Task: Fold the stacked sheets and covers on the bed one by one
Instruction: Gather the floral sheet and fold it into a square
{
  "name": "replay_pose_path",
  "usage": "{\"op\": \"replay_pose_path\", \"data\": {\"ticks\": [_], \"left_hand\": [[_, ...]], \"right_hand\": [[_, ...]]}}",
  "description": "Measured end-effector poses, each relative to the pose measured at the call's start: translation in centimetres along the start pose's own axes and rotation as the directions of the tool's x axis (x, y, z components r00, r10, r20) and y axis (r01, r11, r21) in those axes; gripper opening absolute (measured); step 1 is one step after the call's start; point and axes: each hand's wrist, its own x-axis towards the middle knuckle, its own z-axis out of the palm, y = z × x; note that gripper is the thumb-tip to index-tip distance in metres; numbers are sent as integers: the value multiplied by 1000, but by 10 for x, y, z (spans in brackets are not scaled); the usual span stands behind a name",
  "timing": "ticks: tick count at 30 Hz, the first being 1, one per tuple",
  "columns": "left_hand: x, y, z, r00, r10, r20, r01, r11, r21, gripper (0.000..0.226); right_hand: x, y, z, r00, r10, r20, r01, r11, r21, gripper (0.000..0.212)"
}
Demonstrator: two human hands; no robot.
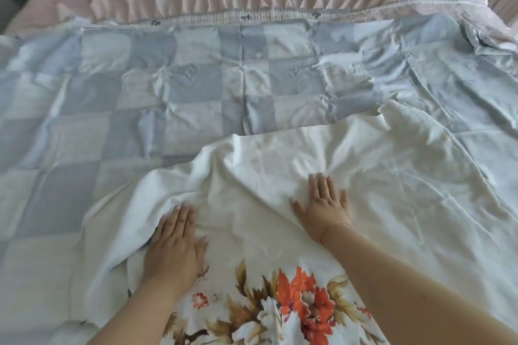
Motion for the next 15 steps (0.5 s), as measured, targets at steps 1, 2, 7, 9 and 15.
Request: {"op": "replay_pose_path", "data": {"ticks": [1,2,7,9,15], "left_hand": [[-5,-6,0,1000,-6,-16,6,1000,13,71],[-10,-12,-1,999,-11,-33,11,1000,16,70],[-29,-45,-15,991,-34,-130,30,999,-26,71],[-24,-52,-29,986,34,-163,-39,999,-33,67],[33,-39,-76,975,75,-210,-127,960,-249,48]], "right_hand": [[-9,-10,1,1000,-10,7,10,1000,18,77],[-20,-21,2,999,-41,11,40,999,36,75],[-92,-84,30,983,-184,-7,182,961,207,74],[-117,-99,40,989,-146,-9,140,923,359,63],[-150,-110,47,947,319,32,-195,493,848,29]]}}
